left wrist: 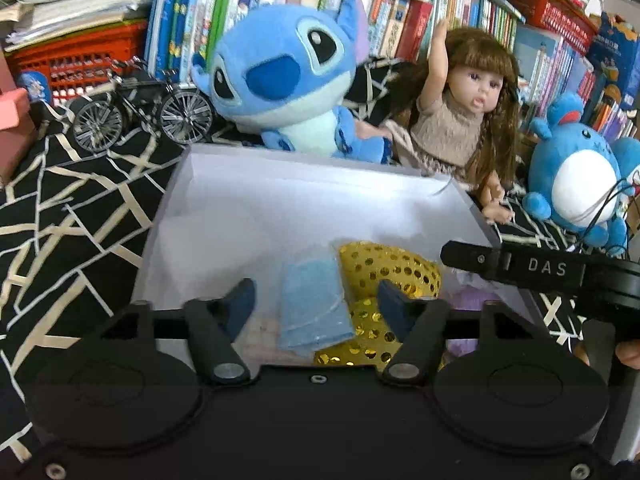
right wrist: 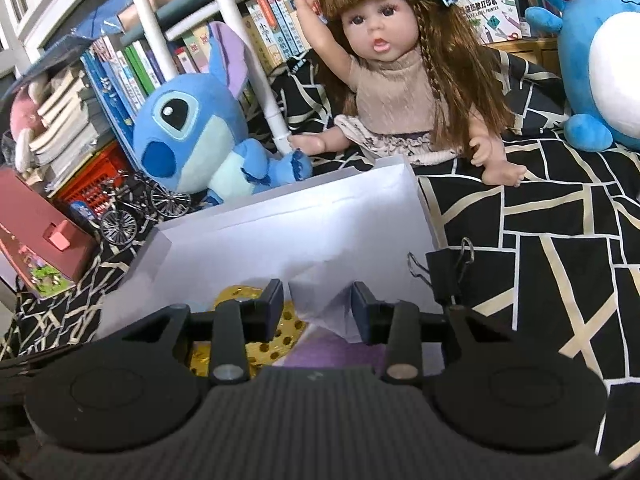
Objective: Organize soft objects
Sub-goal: 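Carry both items into the white box and open both tools, then withdraw both tools from the box back over the pile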
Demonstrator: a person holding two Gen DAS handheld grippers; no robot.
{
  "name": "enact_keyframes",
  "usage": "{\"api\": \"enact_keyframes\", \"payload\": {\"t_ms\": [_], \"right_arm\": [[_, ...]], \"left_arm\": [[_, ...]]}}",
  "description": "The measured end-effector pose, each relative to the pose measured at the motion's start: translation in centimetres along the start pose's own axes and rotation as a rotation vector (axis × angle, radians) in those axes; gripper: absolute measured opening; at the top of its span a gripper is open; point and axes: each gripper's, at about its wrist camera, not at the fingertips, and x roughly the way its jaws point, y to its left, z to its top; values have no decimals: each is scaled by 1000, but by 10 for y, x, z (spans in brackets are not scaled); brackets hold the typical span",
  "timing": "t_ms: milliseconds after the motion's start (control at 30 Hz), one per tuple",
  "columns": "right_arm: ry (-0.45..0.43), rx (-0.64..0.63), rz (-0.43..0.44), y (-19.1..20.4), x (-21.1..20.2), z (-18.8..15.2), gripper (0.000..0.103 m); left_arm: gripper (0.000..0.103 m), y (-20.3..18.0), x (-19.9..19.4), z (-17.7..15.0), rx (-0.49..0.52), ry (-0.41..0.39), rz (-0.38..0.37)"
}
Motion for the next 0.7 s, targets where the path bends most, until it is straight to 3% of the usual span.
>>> {"api": "enact_keyframes", "payload": {"t_ms": [300, 700], "right_arm": [[-40, -23, 73, 7, -30, -5, 71], [-112, -74, 141, 7, -92, -35, 85]], "left_arm": [[84, -5, -39, -7, 41, -81, -1], [87, -4, -98, -40, 71, -173, 9]]}}
